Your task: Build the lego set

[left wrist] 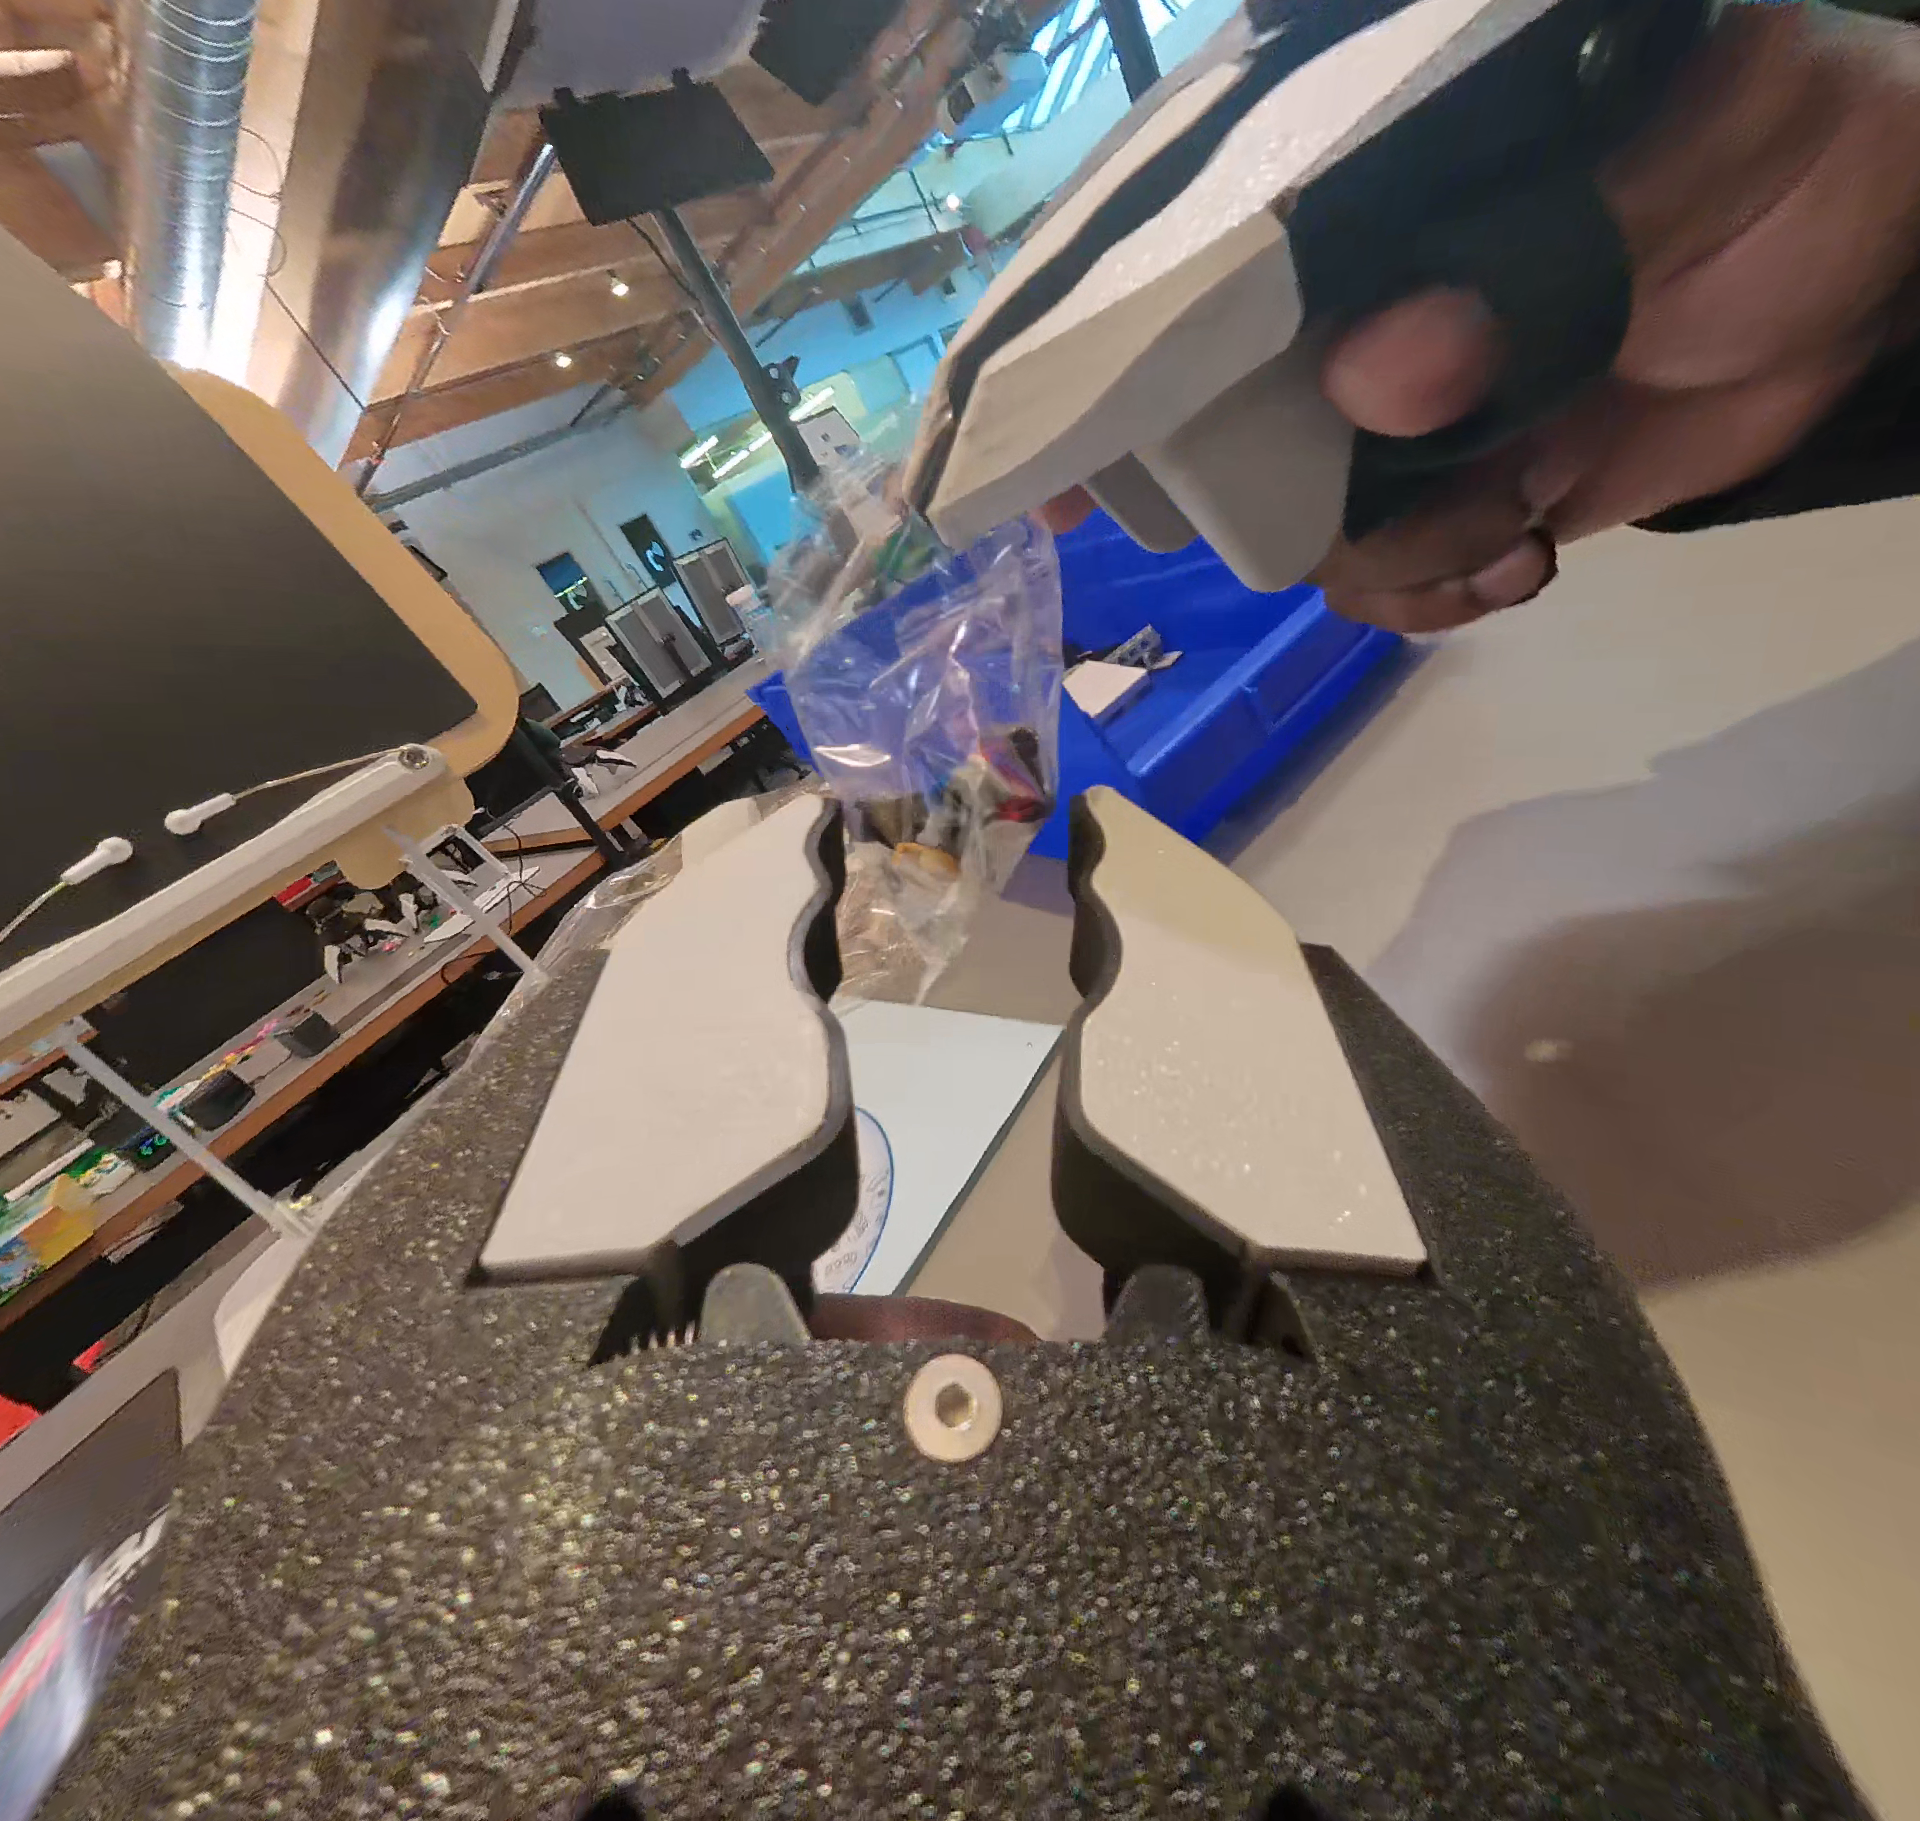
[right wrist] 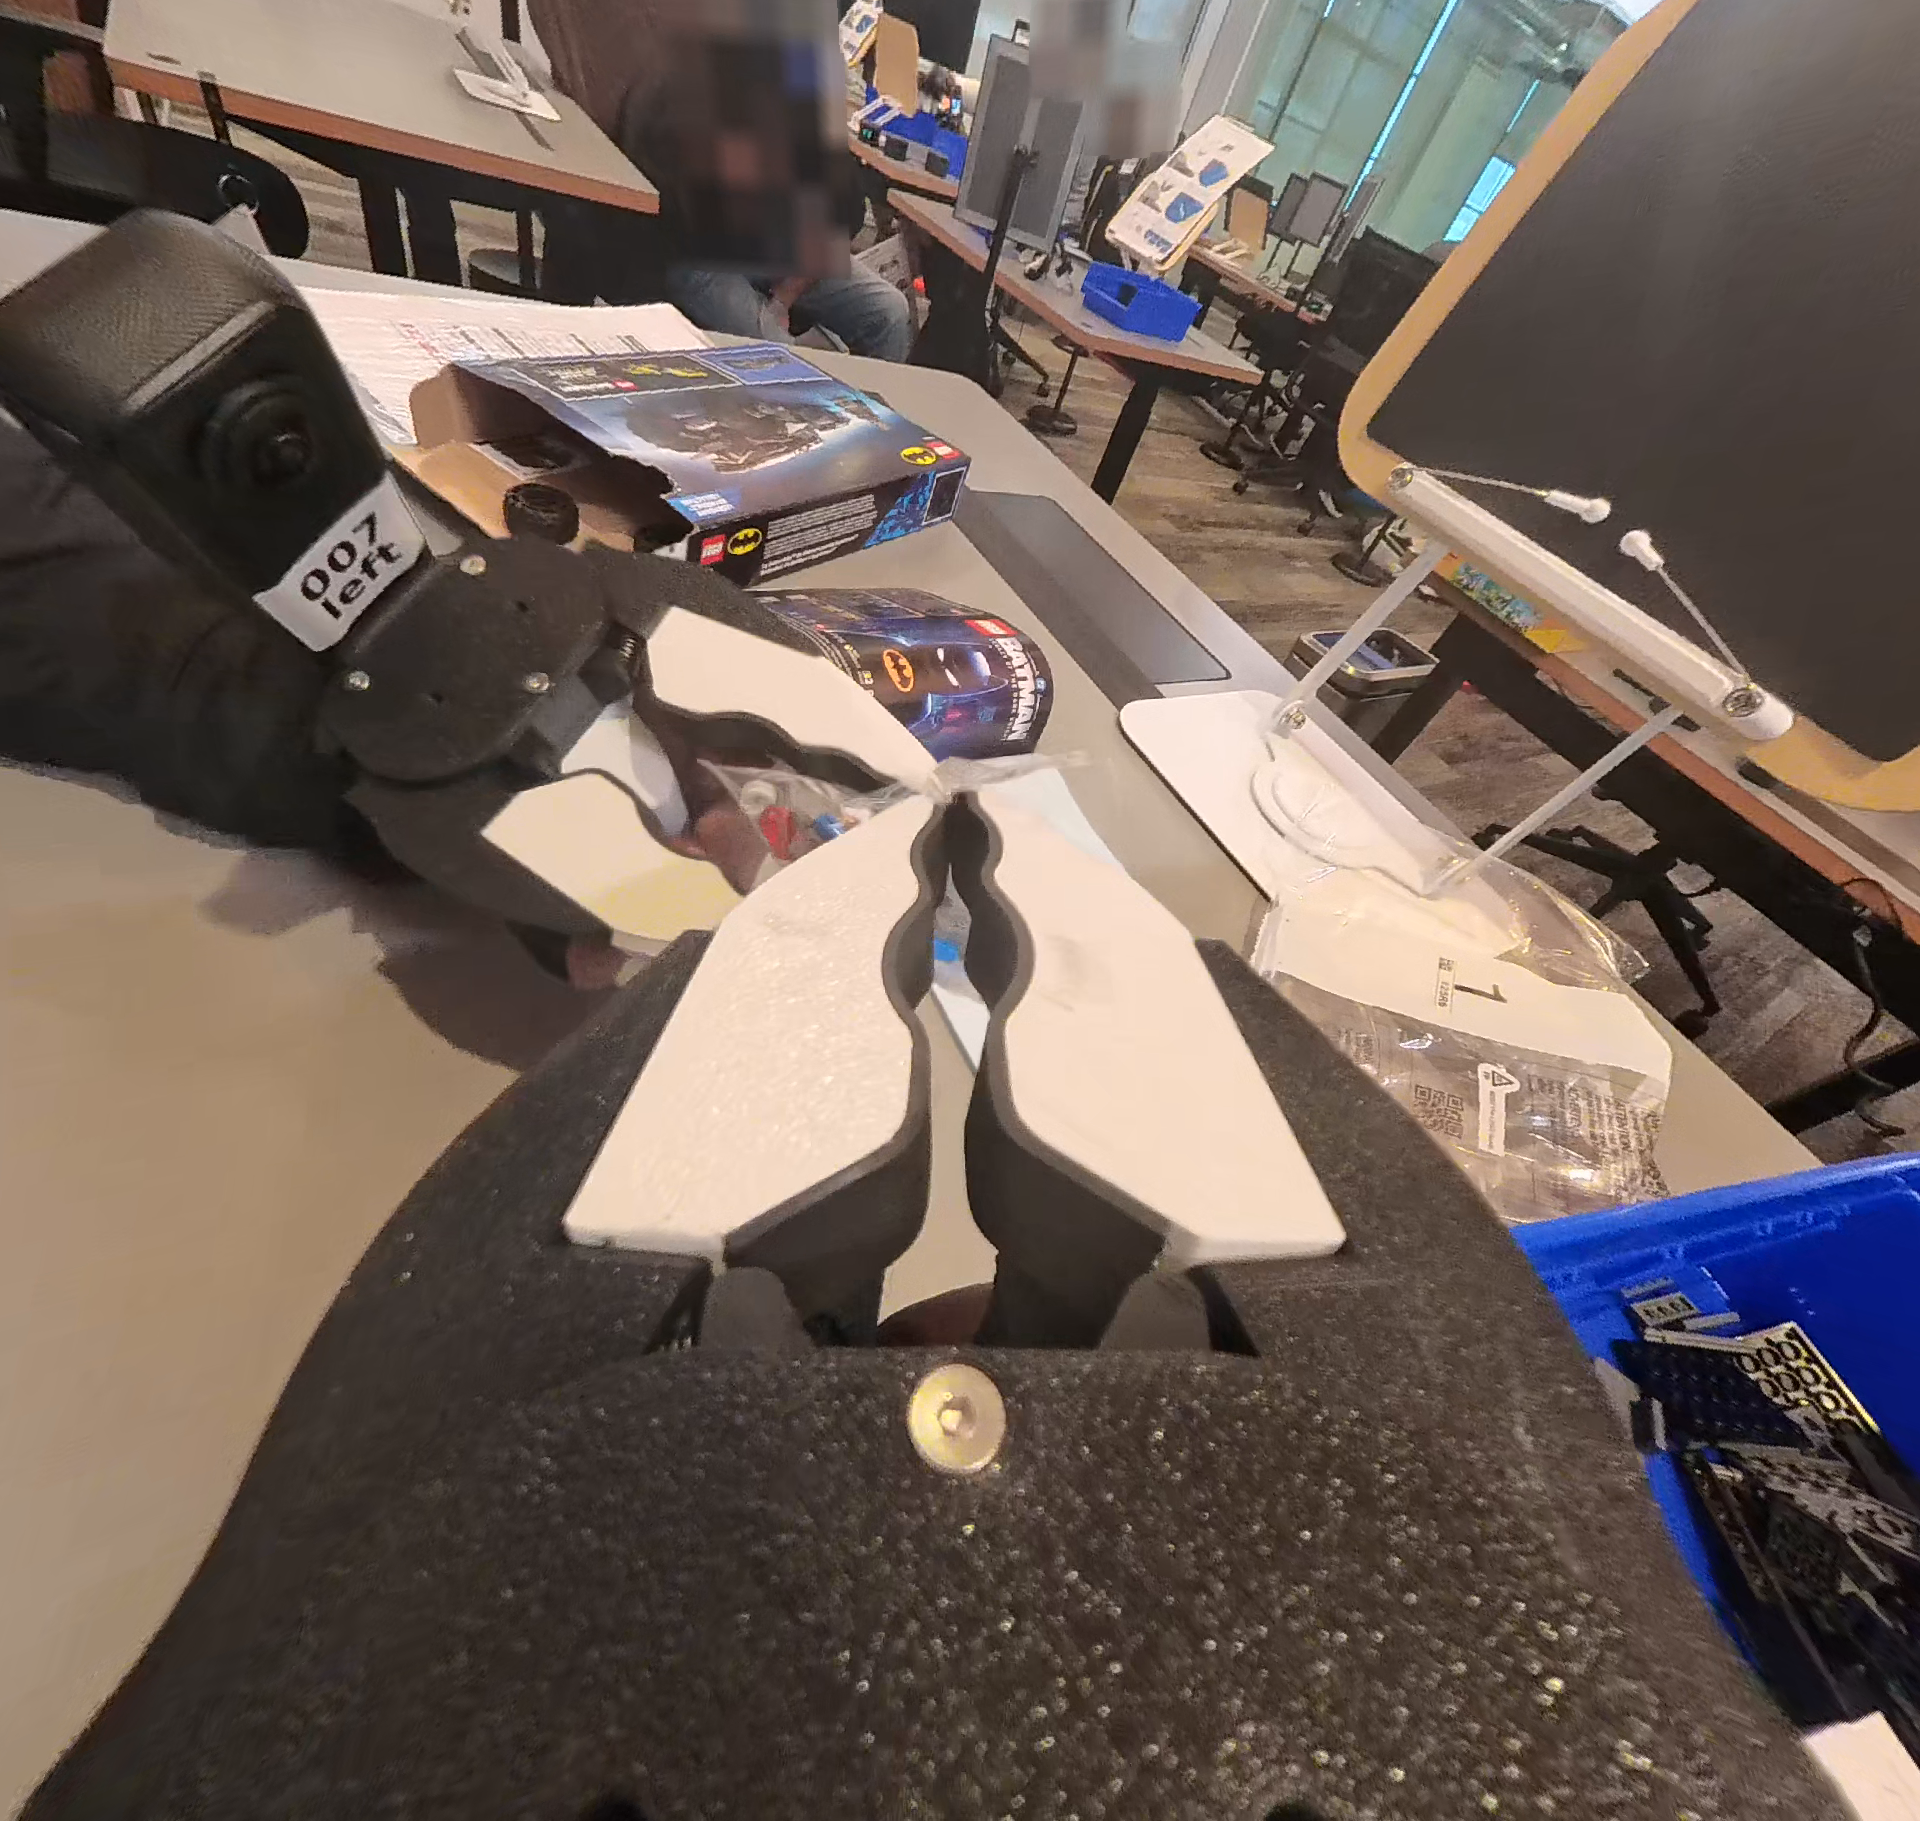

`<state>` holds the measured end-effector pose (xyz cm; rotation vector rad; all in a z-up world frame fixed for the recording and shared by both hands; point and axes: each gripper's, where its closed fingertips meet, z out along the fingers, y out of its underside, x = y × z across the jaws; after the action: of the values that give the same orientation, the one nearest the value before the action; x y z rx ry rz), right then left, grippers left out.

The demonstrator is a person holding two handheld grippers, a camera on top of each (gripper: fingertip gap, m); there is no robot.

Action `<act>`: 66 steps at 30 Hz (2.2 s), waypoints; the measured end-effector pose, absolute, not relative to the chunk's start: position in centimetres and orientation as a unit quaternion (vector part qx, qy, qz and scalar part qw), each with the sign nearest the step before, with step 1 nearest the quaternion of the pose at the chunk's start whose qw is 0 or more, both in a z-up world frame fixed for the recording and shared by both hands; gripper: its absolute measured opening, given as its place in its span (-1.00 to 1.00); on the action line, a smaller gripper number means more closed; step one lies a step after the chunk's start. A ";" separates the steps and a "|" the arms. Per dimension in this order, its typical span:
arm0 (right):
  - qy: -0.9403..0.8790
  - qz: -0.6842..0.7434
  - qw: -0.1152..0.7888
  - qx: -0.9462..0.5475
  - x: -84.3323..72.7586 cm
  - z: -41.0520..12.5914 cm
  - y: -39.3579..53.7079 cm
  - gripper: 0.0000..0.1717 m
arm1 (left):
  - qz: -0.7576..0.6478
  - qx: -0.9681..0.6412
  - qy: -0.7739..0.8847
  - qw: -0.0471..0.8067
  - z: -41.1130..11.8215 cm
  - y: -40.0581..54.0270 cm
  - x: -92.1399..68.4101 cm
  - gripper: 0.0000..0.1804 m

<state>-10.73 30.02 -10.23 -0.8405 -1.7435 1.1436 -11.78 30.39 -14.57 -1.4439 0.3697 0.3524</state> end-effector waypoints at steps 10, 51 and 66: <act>-0.693 0.462 0.444 -0.330 -10.4 -9.7 30.3 -0.95 | 0.143 -0.638 0.136 0.745 -13.7 30.3 -12.3 -0.85; -0.568 0.270 0.428 -0.648 4.1 -18.4 56.2 -0.47 | 0.005 -0.616 0.154 0.773 -12.5 41.0 -9.1 -0.87; -0.592 0.191 0.477 -0.621 4.9 -18.7 53.7 -0.76 | 0.001 -0.613 0.206 0.763 -11.1 41.4 -6.7 -0.87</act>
<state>4.91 53.67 -18.67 -1.5158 -1.4464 0.4661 -6.67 41.42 -11.15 -1.3328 0.4491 0.0016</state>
